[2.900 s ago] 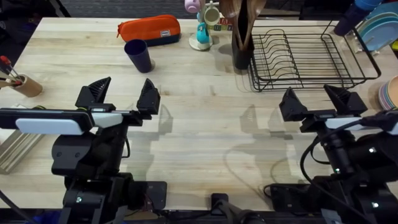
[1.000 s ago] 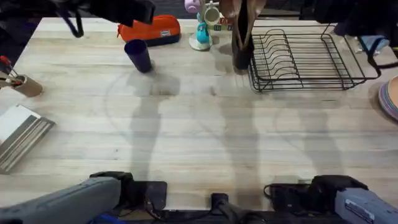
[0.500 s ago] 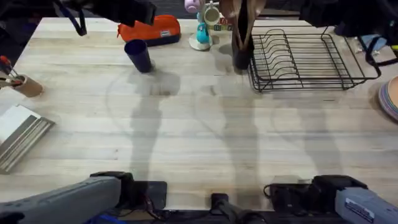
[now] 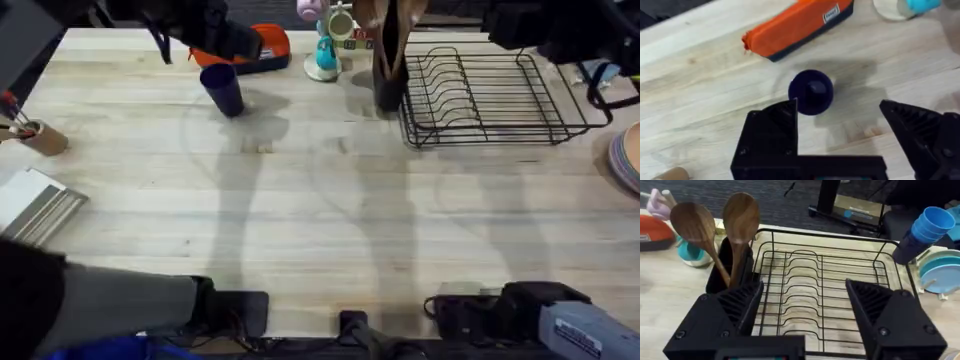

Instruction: Pick up the cup on the table and put them onto the rack.

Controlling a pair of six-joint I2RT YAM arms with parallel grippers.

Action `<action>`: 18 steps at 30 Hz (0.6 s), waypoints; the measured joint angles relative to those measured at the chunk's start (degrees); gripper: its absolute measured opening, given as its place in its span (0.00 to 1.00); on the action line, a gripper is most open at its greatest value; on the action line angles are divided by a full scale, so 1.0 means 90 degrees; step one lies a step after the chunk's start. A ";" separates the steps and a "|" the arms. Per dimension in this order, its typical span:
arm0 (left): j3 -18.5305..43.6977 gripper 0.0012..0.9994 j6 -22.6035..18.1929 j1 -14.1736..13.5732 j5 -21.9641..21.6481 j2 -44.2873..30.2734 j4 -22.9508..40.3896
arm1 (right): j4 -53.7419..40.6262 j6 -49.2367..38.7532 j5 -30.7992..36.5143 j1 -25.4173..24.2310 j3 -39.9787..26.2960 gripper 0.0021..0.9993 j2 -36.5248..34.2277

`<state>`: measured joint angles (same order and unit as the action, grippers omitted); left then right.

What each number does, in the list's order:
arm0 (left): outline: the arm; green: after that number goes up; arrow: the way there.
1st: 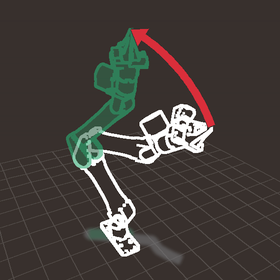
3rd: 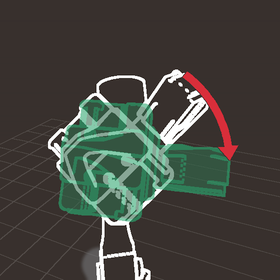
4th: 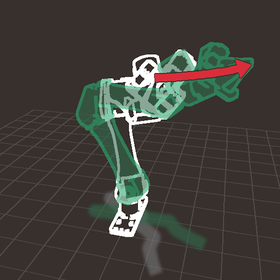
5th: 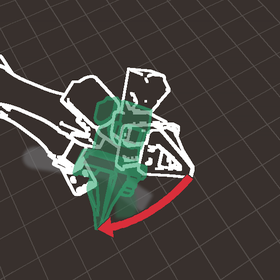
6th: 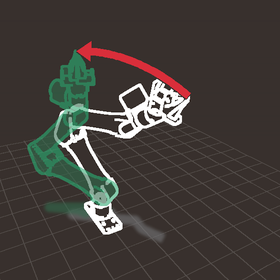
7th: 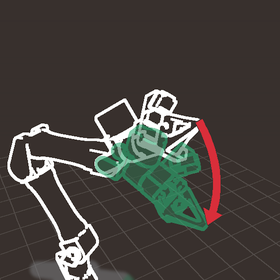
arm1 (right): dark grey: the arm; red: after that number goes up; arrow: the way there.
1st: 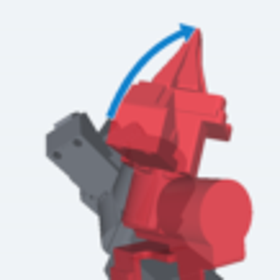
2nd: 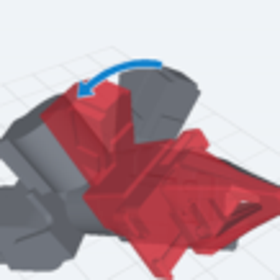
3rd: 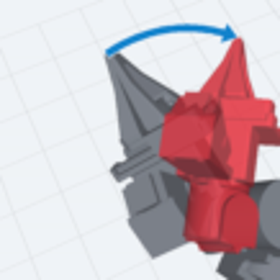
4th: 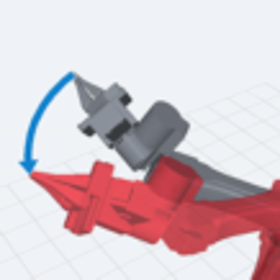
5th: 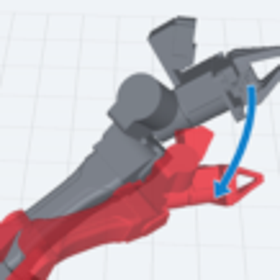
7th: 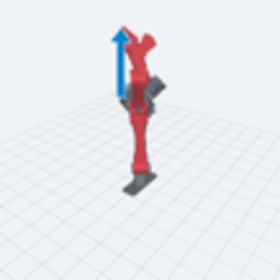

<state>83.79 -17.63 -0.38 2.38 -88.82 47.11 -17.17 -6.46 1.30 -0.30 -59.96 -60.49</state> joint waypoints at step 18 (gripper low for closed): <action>0.0000 0.99 -0.0001 0.0000 0.0043 -0.1126 -0.0192 | 0.0000 -0.0002 0.0000 0.0000 0.0000 1.00 0.0000</action>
<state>83.79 -17.63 -0.38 2.77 -98.96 45.39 -17.17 -6.47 1.30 -0.30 -59.96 -60.49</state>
